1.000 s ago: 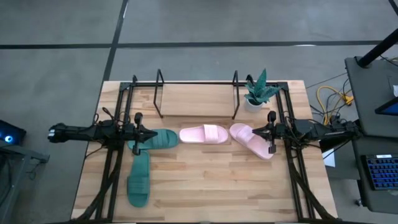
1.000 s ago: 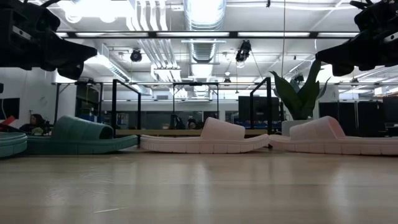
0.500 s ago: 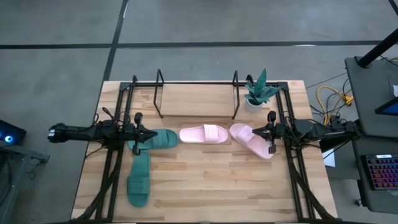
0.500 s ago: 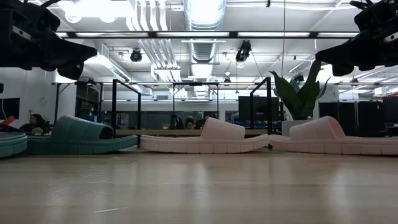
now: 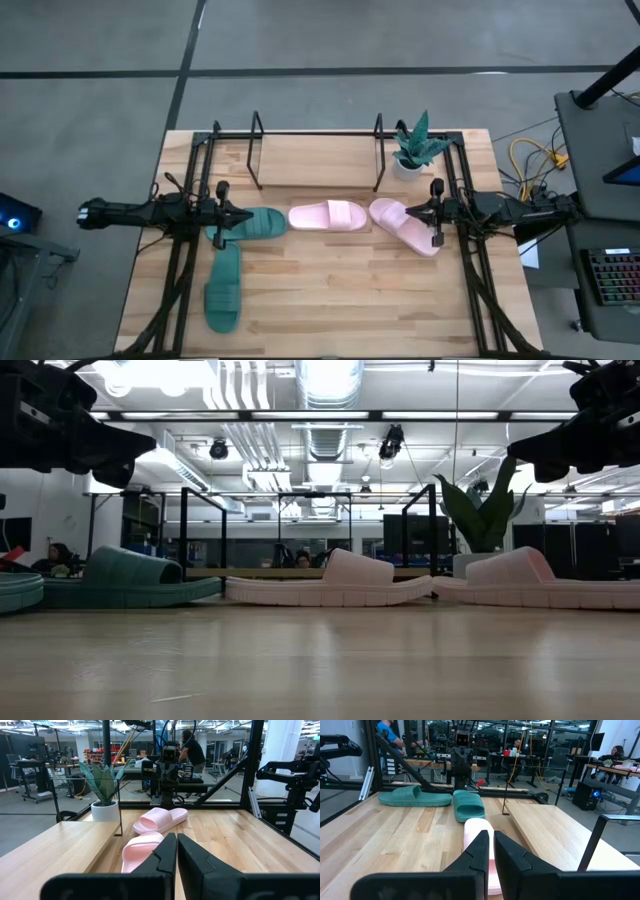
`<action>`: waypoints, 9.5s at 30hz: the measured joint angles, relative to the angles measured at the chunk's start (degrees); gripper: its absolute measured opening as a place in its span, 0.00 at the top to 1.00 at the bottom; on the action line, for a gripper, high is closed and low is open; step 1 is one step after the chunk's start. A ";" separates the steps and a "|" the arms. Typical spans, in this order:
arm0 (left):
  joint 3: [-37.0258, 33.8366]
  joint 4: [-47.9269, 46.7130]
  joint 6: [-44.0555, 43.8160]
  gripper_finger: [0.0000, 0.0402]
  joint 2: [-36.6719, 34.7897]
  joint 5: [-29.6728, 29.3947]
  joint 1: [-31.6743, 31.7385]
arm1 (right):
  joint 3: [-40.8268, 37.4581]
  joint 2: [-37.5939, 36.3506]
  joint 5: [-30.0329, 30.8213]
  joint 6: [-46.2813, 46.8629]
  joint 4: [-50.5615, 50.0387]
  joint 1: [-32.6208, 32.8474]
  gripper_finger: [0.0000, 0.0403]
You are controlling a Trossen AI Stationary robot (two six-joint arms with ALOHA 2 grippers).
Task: Pick and place slides into the shelf
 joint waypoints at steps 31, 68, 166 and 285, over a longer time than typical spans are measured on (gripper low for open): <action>0.02 0.00 0.00 1.00 0.00 0.02 0.00 | 0.00 -0.02 0.02 0.00 0.01 0.00 0.96; 0.01 0.03 0.04 1.00 0.00 -0.61 0.00 | 0.00 0.00 0.00 0.00 0.12 0.00 0.96; 0.17 27.09 15.54 0.58 6.02 -5.22 -0.02 | 36.20 74.96 25.41 18.11 -38.91 17.22 0.47; 0.17 30.07 18.62 0.58 6.05 -5.22 0.00 | 83.14 102.96 41.39 -11.13 -25.37 -16.77 0.97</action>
